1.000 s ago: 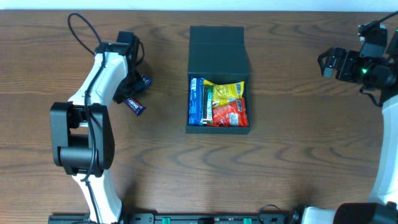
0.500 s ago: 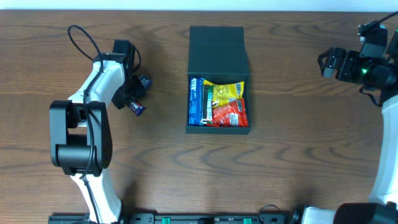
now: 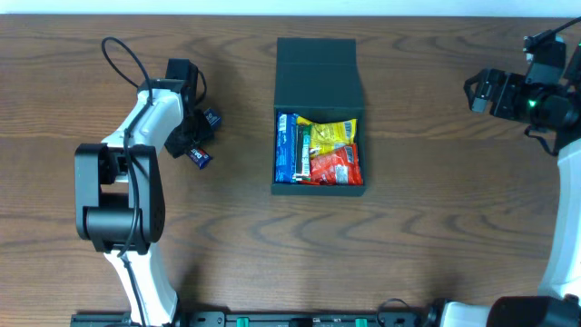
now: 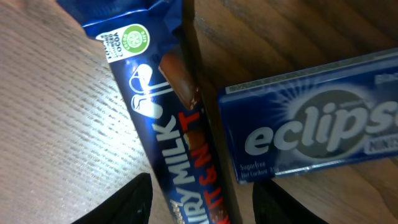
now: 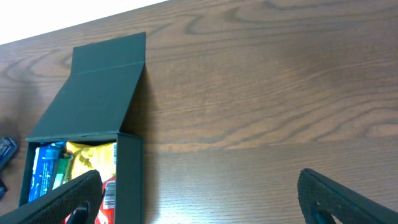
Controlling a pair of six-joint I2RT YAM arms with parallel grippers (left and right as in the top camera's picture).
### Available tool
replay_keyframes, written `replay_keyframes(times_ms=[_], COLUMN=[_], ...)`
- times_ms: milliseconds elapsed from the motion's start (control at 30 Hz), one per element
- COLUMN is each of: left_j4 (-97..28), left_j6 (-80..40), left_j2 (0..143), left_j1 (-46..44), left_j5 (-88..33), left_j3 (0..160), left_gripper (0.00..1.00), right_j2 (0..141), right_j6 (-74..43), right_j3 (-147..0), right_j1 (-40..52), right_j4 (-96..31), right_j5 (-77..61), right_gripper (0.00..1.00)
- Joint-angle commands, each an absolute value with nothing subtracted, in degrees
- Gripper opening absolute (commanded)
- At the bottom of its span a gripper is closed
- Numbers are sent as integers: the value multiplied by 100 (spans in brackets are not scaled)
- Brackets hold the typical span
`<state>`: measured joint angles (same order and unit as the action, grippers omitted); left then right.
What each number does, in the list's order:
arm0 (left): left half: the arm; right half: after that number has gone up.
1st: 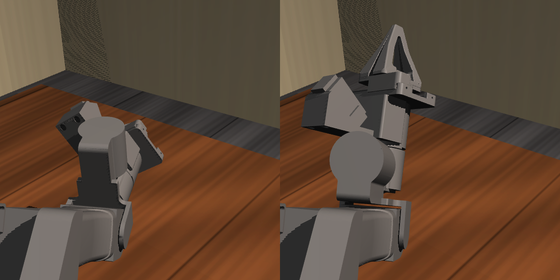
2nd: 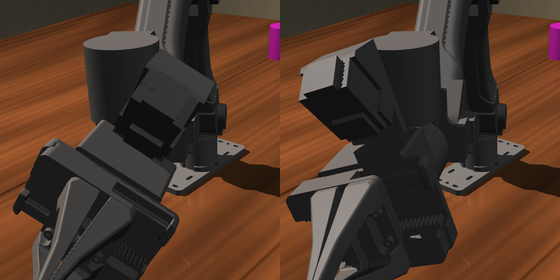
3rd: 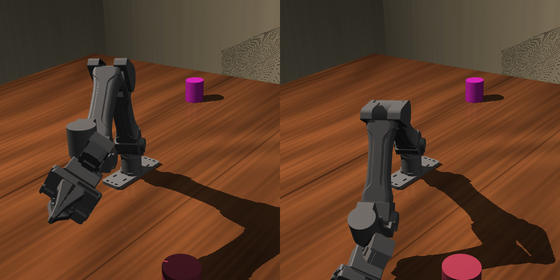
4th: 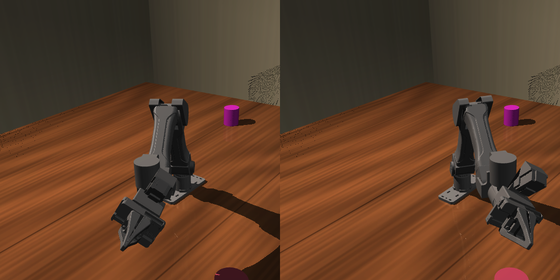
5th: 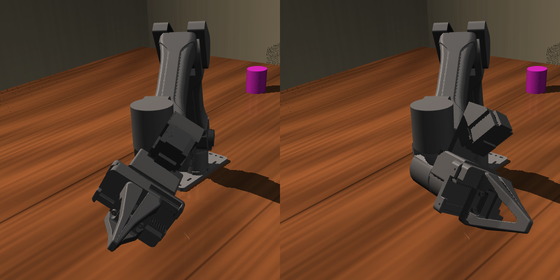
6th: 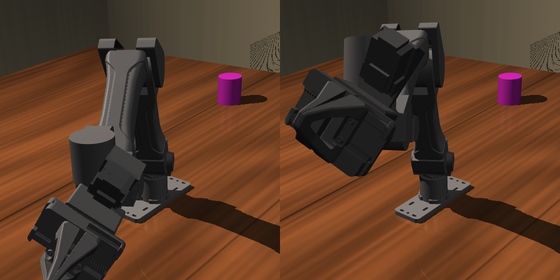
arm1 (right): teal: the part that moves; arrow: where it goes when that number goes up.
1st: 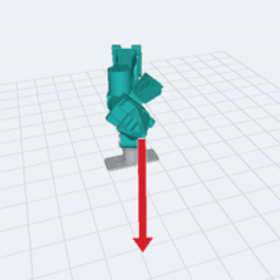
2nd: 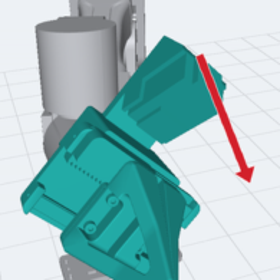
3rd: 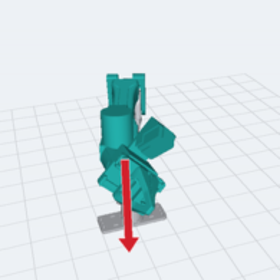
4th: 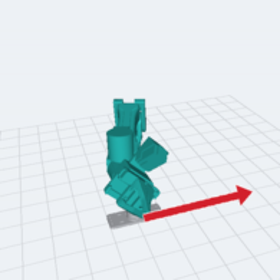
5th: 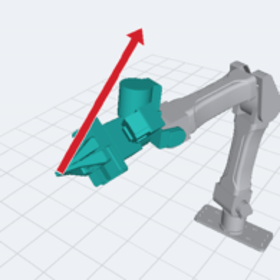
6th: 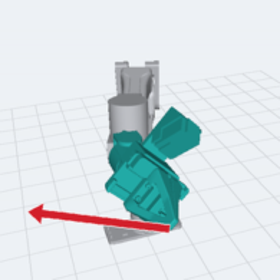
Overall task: Pack container
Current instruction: 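Carry the purple bar with the left gripper into the box center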
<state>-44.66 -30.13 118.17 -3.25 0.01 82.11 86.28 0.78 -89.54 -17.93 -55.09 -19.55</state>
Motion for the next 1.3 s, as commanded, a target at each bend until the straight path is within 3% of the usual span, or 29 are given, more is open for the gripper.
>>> replay_keyframes(times_ms=[0, 333, 433, 567, 967, 1267], left_j4=[-4451, -4429, -4429, -4436, -5474, -5100], left_j6=[-2976, -2893, -2845, -2812, -2399, -1868], left_j2=[12029, 12149, 12149, 12149, 11515, 10591], left_j1=[-200, -1, -1, -1, -32, -834], left_j5=[-86, -373, -373, -410, -204, -191], left_j3=[8171, 8171, 8171, 8171, 9695, 10228], left_gripper=[54, 50, 38, 6, 6, 6], right_j2=[8530, 8530, 8530, 8530, 8530, 8530], right_j6=[23, -5, -23, -43, -40, -43], right_j3=[-8997, -8997, -8997, -8997, -8997, -8997], right_j1=[-1831, -1831, -1831, -1831, -1831, -1833], right_j4=[-5507, -5507, -5505, -5505, -5459, -5352], right_j5=[-1999, -1997, -1997, -1997, -1999, -1997], right_gripper=[99, 99, 99, 99, 99, 99])
